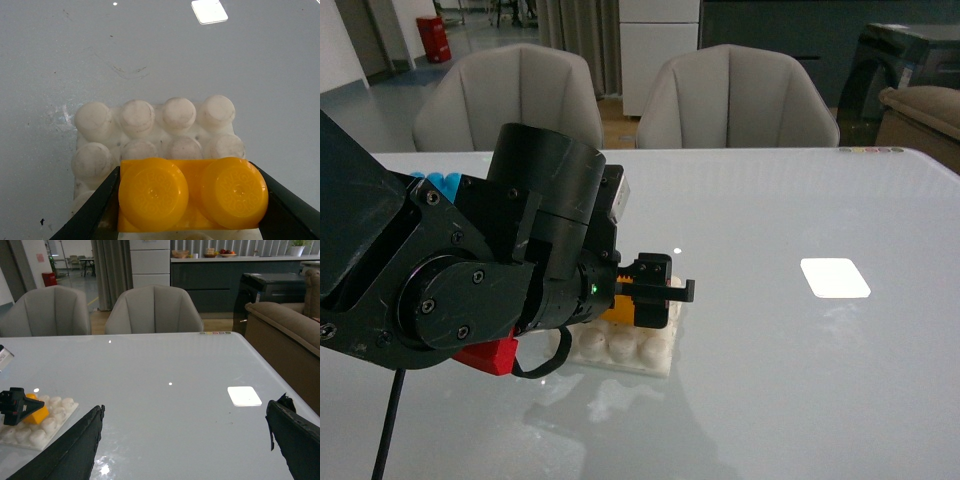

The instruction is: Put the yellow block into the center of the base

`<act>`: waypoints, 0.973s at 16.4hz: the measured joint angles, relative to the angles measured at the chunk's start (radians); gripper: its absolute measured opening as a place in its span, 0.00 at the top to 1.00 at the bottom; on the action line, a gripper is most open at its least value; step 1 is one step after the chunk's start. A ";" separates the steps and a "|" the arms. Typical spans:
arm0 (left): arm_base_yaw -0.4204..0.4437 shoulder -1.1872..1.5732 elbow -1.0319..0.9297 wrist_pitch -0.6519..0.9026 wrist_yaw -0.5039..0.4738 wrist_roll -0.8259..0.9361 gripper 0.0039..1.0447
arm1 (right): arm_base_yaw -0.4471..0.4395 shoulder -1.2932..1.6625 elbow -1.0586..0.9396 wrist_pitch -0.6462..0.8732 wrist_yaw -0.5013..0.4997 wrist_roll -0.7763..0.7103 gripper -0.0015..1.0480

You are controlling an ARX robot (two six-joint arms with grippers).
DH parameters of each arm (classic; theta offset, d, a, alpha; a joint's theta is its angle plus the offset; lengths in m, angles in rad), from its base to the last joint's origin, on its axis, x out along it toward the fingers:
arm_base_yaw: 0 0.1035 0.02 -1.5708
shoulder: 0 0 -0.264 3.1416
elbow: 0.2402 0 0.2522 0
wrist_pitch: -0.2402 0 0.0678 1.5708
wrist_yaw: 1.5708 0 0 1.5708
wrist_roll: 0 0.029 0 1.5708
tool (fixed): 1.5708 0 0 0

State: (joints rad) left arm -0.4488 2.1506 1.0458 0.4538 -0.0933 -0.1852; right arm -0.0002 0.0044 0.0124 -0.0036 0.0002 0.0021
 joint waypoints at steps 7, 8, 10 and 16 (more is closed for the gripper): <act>0.006 -0.005 -0.011 0.006 0.012 0.002 0.39 | 0.000 0.000 0.000 0.000 0.000 0.000 0.06; 0.006 -0.012 -0.021 0.011 0.013 0.006 0.39 | 0.000 0.000 0.000 0.000 0.000 0.000 0.06; 0.006 -0.016 -0.043 -0.021 0.019 0.008 0.39 | 0.000 0.000 0.000 0.000 0.000 0.000 0.06; -0.001 -0.014 -0.057 -0.013 0.009 0.007 0.33 | 0.000 0.000 0.000 0.000 0.000 0.000 0.06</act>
State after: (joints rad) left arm -0.4500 2.1365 0.9886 0.4404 -0.0841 -0.1780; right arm -0.0002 0.0044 0.0124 -0.0032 0.0002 0.0021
